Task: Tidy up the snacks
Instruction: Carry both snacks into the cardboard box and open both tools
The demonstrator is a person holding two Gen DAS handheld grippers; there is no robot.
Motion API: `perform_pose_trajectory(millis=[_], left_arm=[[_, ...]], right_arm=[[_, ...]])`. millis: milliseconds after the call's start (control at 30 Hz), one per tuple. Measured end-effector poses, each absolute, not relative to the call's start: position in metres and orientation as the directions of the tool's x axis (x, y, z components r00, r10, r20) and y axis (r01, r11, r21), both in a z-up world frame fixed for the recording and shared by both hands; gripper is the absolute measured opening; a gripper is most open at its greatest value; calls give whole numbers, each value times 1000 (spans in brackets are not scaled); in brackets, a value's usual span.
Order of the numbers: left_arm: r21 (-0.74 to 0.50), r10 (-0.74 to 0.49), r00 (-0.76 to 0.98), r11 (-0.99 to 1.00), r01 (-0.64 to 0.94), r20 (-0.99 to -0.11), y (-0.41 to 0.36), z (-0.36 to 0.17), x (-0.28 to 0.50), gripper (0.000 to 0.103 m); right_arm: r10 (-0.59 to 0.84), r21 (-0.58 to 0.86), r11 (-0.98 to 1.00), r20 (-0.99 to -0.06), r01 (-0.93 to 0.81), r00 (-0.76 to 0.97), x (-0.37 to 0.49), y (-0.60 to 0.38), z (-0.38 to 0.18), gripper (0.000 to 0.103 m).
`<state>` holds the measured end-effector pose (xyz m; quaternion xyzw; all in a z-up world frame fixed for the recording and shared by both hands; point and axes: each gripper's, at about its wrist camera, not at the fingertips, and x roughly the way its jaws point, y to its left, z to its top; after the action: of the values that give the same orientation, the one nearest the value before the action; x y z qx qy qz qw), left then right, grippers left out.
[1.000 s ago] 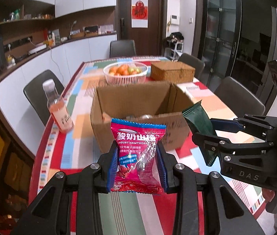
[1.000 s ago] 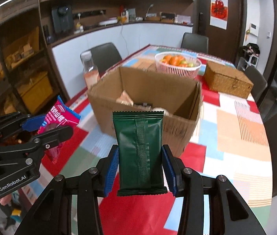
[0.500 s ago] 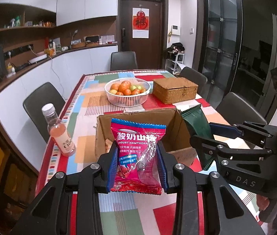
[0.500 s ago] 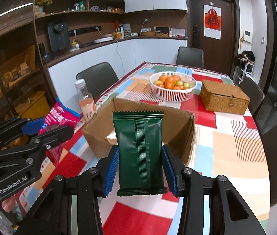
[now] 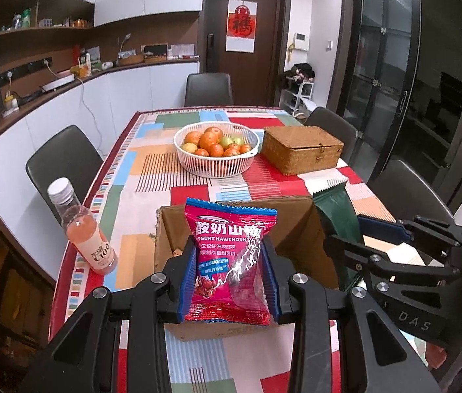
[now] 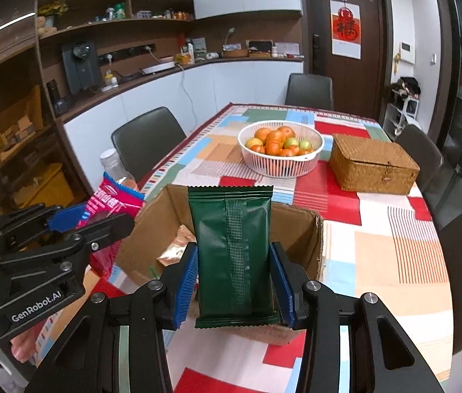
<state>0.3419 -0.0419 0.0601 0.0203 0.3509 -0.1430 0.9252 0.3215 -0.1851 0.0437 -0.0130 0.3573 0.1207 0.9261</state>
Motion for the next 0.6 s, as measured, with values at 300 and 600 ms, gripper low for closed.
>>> perform_pose_trajectory(millis=[300,600], left_arm=[[-13,-184,686,969,247,-704,-52,37,382,37],[47,-119,708,976,211,-696,-48,28,367,53]], right_arm=[[192,71,976,-721,-205,666,354,-189,23,45],[147,43,984,-733,-171,664,357,-194,11,59]])
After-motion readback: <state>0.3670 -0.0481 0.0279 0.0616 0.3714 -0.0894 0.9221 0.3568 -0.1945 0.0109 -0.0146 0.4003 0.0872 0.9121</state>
